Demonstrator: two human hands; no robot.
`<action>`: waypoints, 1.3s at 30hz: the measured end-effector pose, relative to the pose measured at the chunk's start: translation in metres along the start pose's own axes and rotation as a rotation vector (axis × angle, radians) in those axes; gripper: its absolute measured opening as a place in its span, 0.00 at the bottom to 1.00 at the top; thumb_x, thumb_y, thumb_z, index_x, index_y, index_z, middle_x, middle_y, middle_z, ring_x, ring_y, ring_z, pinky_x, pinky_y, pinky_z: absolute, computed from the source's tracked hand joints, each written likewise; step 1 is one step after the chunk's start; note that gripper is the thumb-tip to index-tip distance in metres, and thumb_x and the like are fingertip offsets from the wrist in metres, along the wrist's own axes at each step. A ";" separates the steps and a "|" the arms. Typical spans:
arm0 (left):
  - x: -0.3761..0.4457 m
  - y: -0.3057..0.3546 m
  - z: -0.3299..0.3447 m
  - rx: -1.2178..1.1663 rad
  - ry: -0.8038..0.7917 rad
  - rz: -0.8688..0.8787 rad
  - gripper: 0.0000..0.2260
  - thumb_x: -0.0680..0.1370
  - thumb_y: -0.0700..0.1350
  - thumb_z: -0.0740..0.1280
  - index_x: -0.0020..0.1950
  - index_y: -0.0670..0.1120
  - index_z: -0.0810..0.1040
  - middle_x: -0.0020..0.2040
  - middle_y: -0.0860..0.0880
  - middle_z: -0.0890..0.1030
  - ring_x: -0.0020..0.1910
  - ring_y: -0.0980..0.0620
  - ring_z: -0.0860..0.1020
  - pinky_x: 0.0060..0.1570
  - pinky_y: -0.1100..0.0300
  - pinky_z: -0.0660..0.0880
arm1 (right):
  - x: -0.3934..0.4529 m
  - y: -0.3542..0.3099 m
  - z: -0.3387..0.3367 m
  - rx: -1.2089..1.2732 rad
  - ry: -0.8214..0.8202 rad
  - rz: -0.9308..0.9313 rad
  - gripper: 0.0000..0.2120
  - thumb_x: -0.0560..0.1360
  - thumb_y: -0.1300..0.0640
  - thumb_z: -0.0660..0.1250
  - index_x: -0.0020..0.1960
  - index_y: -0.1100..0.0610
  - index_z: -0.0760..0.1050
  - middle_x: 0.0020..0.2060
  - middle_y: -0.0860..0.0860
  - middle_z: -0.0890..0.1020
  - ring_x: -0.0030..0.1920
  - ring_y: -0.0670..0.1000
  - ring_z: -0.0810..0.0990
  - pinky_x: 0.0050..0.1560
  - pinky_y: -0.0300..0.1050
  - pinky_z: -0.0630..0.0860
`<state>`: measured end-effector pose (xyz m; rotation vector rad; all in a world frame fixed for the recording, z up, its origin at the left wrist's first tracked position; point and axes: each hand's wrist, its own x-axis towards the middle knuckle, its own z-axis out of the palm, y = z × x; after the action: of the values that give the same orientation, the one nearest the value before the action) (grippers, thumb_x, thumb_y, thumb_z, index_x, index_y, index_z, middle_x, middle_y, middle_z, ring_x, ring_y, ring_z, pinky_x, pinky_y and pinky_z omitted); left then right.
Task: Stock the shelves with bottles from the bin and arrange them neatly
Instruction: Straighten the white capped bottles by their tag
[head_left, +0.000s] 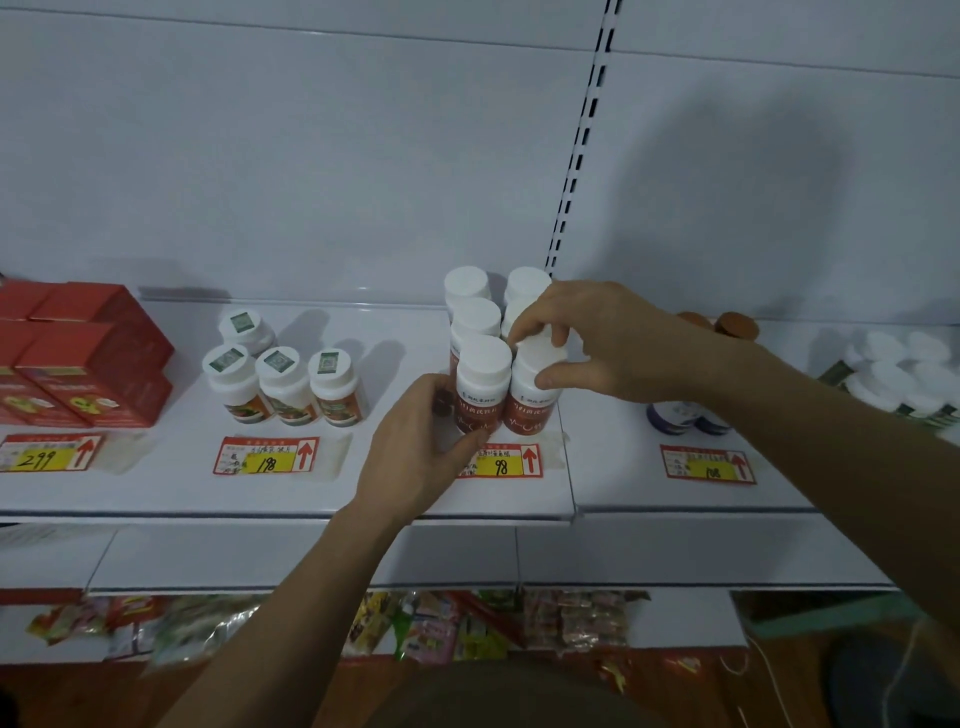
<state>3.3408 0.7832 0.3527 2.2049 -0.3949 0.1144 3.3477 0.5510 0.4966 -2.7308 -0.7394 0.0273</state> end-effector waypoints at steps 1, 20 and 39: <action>-0.001 0.001 -0.002 -0.020 -0.010 0.003 0.28 0.71 0.60 0.76 0.66 0.53 0.71 0.60 0.57 0.79 0.54 0.59 0.77 0.55 0.60 0.77 | -0.004 0.003 0.002 0.044 0.081 0.007 0.19 0.73 0.52 0.77 0.63 0.50 0.78 0.51 0.43 0.76 0.46 0.46 0.77 0.47 0.35 0.69; 0.062 0.064 0.007 -1.259 0.008 -0.433 0.25 0.84 0.58 0.56 0.70 0.40 0.74 0.64 0.37 0.80 0.64 0.38 0.78 0.64 0.44 0.76 | 0.043 0.022 0.120 1.651 0.562 0.487 0.25 0.83 0.39 0.58 0.72 0.52 0.74 0.67 0.57 0.80 0.68 0.60 0.77 0.73 0.65 0.67; 0.064 0.059 0.014 -1.219 0.031 -0.477 0.27 0.82 0.58 0.59 0.71 0.39 0.72 0.64 0.34 0.79 0.65 0.37 0.77 0.63 0.43 0.76 | 0.039 0.017 0.129 1.542 0.633 0.589 0.21 0.83 0.42 0.58 0.71 0.49 0.74 0.65 0.56 0.80 0.67 0.60 0.78 0.71 0.67 0.69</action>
<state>3.3814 0.7234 0.4027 1.0300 0.1069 -0.2881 3.3766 0.5940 0.3717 -1.2151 0.2805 -0.0933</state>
